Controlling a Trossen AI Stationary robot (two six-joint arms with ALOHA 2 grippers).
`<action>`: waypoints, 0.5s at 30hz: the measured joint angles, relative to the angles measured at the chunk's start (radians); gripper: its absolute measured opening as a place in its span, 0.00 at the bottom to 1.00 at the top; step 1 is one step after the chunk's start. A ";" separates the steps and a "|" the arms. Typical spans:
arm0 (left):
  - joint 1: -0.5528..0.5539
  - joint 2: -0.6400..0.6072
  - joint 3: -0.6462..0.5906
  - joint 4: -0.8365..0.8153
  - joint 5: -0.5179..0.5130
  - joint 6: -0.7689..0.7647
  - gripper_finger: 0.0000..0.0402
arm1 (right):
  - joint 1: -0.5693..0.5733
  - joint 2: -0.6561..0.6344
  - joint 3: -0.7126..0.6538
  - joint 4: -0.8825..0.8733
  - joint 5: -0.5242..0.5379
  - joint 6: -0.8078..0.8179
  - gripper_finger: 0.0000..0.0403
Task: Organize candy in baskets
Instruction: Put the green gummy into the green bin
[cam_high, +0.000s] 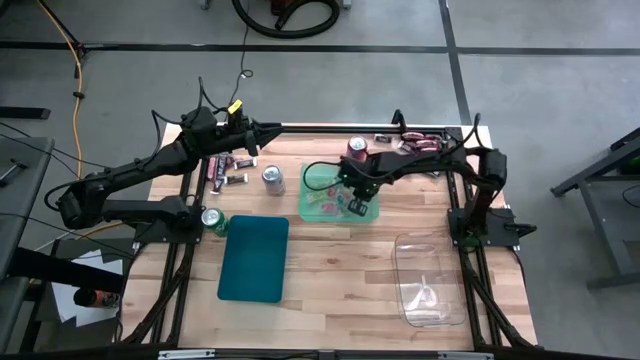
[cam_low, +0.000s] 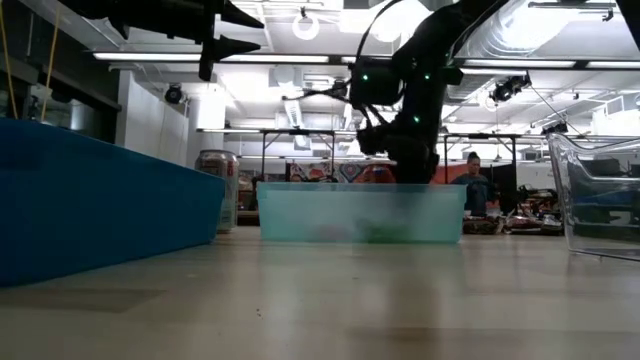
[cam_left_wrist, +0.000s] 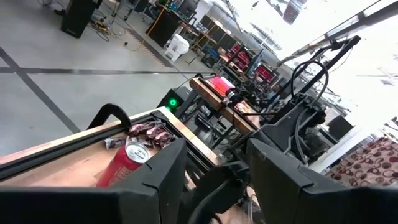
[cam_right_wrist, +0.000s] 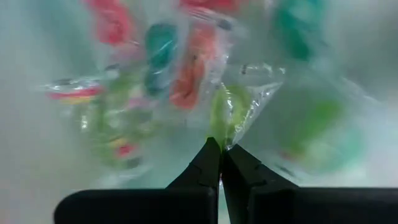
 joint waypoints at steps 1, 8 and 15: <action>0.000 0.000 0.000 0.000 0.000 0.008 0.39 | 0.004 0.000 0.001 0.019 -0.041 -0.004 0.00; 0.000 0.000 0.000 -0.001 0.000 0.031 0.39 | 0.019 0.000 0.002 0.003 -0.011 0.004 0.00; 0.000 0.000 0.000 -0.001 0.000 0.040 0.39 | 0.017 0.000 0.002 -0.060 0.036 -0.025 0.00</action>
